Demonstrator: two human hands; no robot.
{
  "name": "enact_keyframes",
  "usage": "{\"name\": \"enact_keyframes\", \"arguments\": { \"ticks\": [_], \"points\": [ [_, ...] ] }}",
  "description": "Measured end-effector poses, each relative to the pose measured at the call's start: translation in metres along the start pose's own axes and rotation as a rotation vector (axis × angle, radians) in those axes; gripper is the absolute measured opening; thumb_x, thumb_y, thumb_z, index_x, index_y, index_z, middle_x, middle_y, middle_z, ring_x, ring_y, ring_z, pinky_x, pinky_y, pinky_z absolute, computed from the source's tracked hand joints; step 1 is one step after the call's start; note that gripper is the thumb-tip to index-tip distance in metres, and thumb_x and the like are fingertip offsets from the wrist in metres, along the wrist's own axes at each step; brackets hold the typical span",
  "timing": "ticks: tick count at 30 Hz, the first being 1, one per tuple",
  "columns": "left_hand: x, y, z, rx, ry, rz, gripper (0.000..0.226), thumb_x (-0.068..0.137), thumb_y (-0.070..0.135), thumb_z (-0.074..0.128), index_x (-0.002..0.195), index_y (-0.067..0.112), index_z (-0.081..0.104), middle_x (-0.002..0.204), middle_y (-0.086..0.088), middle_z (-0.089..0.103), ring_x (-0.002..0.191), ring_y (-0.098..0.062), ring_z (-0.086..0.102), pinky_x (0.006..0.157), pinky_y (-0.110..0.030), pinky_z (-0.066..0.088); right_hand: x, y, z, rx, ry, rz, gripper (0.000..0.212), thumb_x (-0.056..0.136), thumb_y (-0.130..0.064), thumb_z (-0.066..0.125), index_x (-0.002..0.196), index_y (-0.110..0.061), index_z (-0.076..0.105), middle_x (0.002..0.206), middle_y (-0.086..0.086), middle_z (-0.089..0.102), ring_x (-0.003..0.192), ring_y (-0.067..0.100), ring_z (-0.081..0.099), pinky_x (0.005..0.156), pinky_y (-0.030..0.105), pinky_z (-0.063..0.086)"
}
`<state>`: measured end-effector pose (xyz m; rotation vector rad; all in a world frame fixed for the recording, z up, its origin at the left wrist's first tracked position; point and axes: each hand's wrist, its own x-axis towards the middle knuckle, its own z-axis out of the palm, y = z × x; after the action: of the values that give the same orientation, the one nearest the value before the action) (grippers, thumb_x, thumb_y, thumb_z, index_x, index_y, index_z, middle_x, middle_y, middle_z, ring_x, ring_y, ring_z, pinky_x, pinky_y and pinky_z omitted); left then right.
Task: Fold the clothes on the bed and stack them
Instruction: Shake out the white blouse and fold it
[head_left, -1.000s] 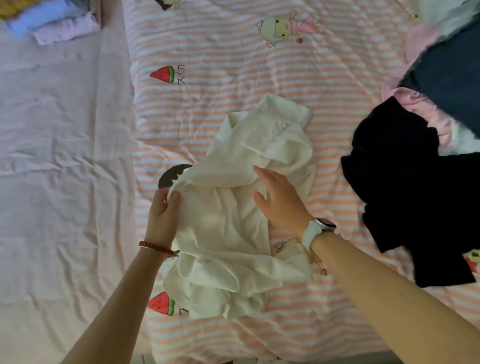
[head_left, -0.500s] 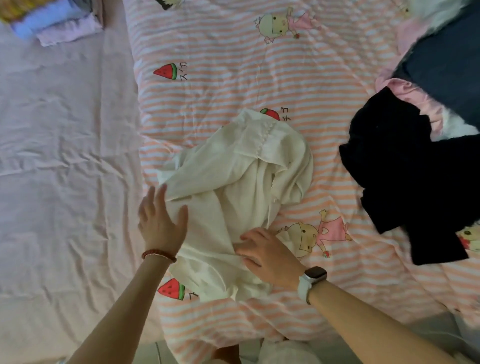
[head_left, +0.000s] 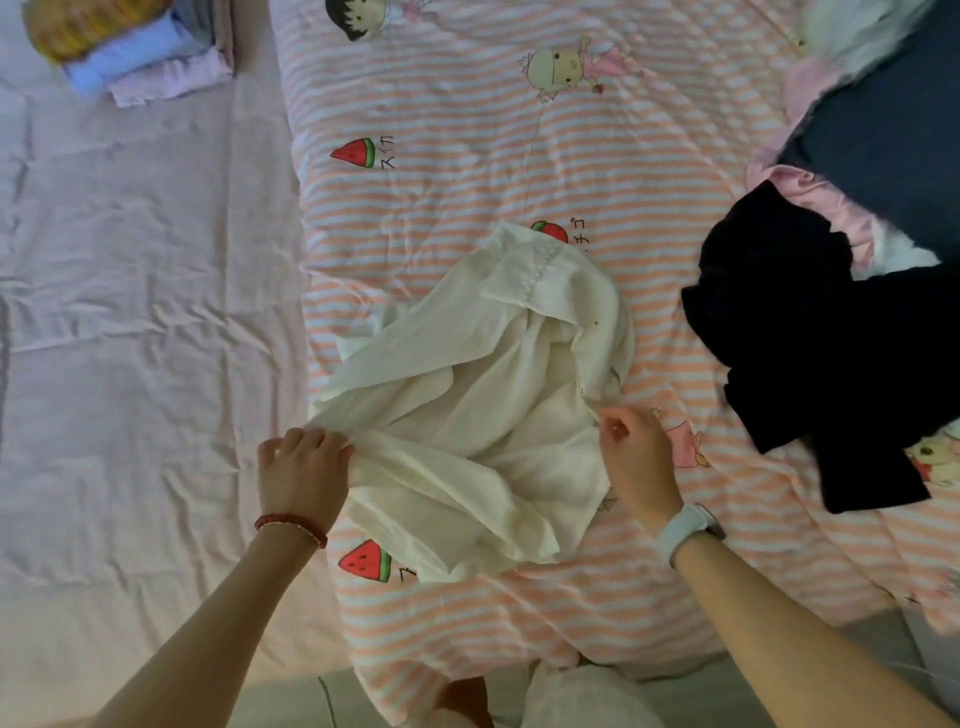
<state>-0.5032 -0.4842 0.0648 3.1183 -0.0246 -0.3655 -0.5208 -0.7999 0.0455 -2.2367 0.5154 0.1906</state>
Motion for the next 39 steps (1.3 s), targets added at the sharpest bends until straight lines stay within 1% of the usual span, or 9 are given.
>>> {"name": "enact_keyframes", "arguments": {
  "ticks": [4,11,15,21,26,29,31,35,39],
  "points": [
    [0.011,-0.009,-0.012,-0.145,0.083,-0.337,0.022,0.086,0.003,0.047,0.1,0.006,0.063,0.101,-0.016,0.064,0.099,-0.035,0.055,0.094,-0.047,0.028,0.024,-0.021,-0.041,-0.009,0.323,-0.163,0.021,0.087,0.008,0.048,0.101,0.002,0.063,0.1,0.016,0.058,0.094,0.024,0.054,0.082,0.008,0.031],
    [-0.001,0.054,-0.007,-0.16,-0.006,0.442,0.046,0.082,0.038,0.037,0.115,0.02,0.065,0.127,-0.003,0.059,0.125,-0.03,0.048,0.105,-0.06,0.023,0.004,0.009,-0.024,-0.263,0.084,-0.188,0.039,0.086,0.004,0.05,0.126,0.0,0.051,0.134,0.017,0.044,0.128,0.033,0.034,0.106,0.034,0.029],
    [-0.013,0.093,0.029,-0.031,-0.44,0.496,0.053,0.092,0.051,0.035,0.143,0.037,0.025,0.153,0.006,0.021,0.137,-0.019,0.025,0.106,-0.04,0.025,-0.011,0.02,-0.002,0.034,0.193,0.17,0.052,0.084,-0.004,0.058,0.133,-0.005,0.041,0.137,0.016,0.035,0.129,0.03,0.027,0.107,0.037,0.026],
    [-0.019,0.096,0.037,0.071,-0.709,0.417,0.041,0.094,0.05,0.034,0.112,0.027,0.064,0.14,0.002,0.039,0.124,-0.021,0.041,0.101,-0.037,0.035,0.004,0.028,-0.003,0.351,0.265,0.653,0.045,0.089,-0.019,0.052,0.134,-0.026,0.049,0.129,0.015,0.049,0.113,0.028,0.038,0.097,0.035,0.04],
    [-0.014,0.092,0.027,-0.154,-0.616,0.355,0.034,0.095,0.041,0.038,0.107,0.021,0.063,0.12,0.003,0.054,0.111,-0.016,0.051,0.089,-0.027,0.041,0.016,0.03,-0.028,0.511,0.127,1.063,0.039,0.084,-0.007,0.059,0.121,0.003,0.051,0.12,0.021,0.055,0.106,0.036,0.056,0.083,0.038,0.049],
    [-0.005,0.104,0.016,-0.402,-0.503,0.301,0.027,0.094,0.035,0.045,0.113,0.024,0.059,0.116,0.007,0.053,0.103,-0.011,0.055,0.085,-0.023,0.044,0.011,0.009,-0.044,0.603,-0.035,0.703,0.01,0.084,0.0,0.059,0.093,0.0,0.063,0.091,0.012,0.063,0.092,0.029,0.058,0.072,0.035,0.048],
    [0.006,0.117,0.005,-0.61,-0.387,0.216,0.023,0.093,0.029,0.051,0.113,0.022,0.06,0.113,0.007,0.055,0.091,-0.003,0.055,0.079,-0.014,0.042,0.014,-0.014,-0.061,0.592,-0.017,0.37,0.01,0.086,-0.002,0.058,0.087,-0.004,0.068,0.079,0.009,0.064,0.08,0.026,0.059,0.069,0.027,0.045],
    [0.035,0.136,-0.021,-0.938,-0.151,0.004,0.017,0.093,0.018,0.05,0.107,0.016,0.061,0.106,0.002,0.061,0.084,-0.006,0.057,0.065,-0.005,0.039,0.022,-0.054,-0.092,0.634,-0.082,-0.068,0.026,0.092,-0.014,0.055,0.103,-0.035,0.065,0.108,-0.027,0.062,0.104,-0.014,0.053,0.078,0.0,0.04],
    [0.061,0.149,-0.04,-0.884,-0.016,0.016,0.027,0.092,0.016,0.051,0.118,0.011,0.056,0.117,-0.003,0.054,0.09,-0.011,0.055,0.073,-0.018,0.043,0.018,-0.019,-0.071,0.533,0.04,0.142,0.035,0.094,-0.012,0.045,0.126,-0.027,0.048,0.116,-0.019,0.051,0.114,0.001,0.048,0.085,0.008,0.039]
  ]
}}
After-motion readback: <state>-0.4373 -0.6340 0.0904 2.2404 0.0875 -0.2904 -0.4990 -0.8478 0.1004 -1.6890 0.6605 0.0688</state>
